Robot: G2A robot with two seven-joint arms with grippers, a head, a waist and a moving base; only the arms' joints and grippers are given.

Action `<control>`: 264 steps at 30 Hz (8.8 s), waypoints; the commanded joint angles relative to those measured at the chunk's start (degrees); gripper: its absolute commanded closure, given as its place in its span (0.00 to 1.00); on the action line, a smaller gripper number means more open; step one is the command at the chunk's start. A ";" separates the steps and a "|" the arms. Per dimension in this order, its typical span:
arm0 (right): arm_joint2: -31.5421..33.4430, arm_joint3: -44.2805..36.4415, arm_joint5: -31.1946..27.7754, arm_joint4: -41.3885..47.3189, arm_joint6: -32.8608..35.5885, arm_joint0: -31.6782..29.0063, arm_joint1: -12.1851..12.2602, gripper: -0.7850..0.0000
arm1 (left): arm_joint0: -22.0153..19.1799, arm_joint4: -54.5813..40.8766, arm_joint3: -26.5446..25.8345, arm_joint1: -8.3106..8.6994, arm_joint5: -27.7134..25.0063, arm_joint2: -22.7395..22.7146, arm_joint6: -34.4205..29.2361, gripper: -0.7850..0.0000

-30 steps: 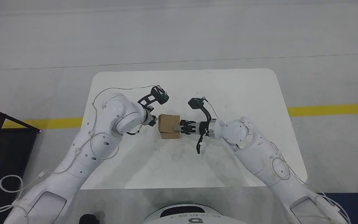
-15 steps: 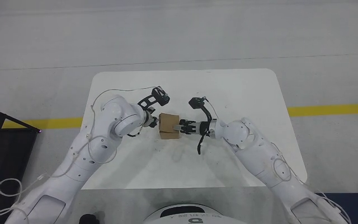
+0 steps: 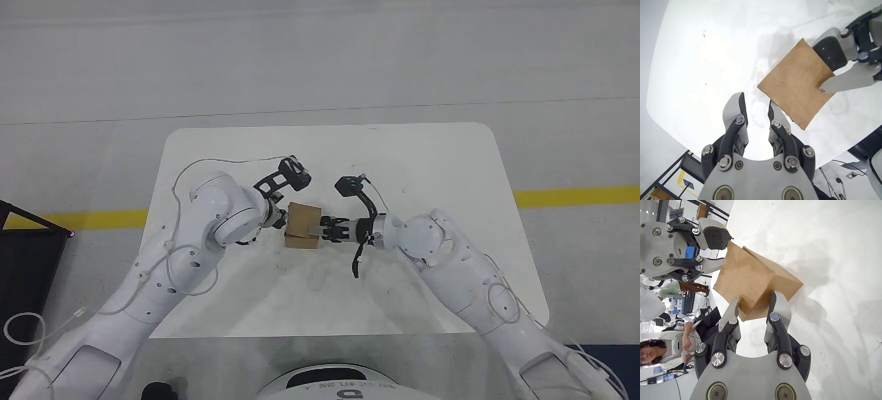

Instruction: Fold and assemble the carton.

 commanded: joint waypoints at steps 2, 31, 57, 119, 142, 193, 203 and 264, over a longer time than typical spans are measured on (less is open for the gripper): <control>-0.10 0.02 -0.05 -0.23 0.01 0.01 0.02 0.57 | -0.22 0.08 0.41 -0.18 0.22 0.39 0.06 0.56; -0.51 -0.23 1.09 -1.15 -0.17 0.12 0.14 0.67 | 0.59 0.04 0.16 0.12 1.26 -4.33 1.14 0.51; -0.11 -0.79 1.06 -1.28 -0.36 -0.23 0.39 0.67 | 1.90 -3.66 1.35 0.16 -0.53 -4.55 3.04 0.51; 0.81 -1.81 -0.17 -0.43 -2.04 -1.08 0.83 0.53 | 2.73 -6.27 2.08 0.43 -0.16 -8.14 6.11 0.44; 1.29 -2.39 0.34 0.14 -1.64 -1.56 1.07 0.58 | 2.93 -4.88 3.64 0.36 -0.23 -6.56 6.34 0.47; 0.33 -2.44 -0.23 -0.36 -1.26 -1.24 1.12 0.59 | 2.11 -6.64 4.56 -0.14 -0.44 -5.08 7.31 0.46; -0.16 -1.62 0.26 -0.51 -1.39 -0.64 0.97 0.60 | 2.27 -5.89 4.67 -0.05 -0.98 -5.00 7.15 0.53; -4.78 -14.67 0.23 -33.40 -16.32 -7.48 1.61 0.02 | 1.78 -10.15 3.68 -0.57 8.41 -4.92 3.26 1.00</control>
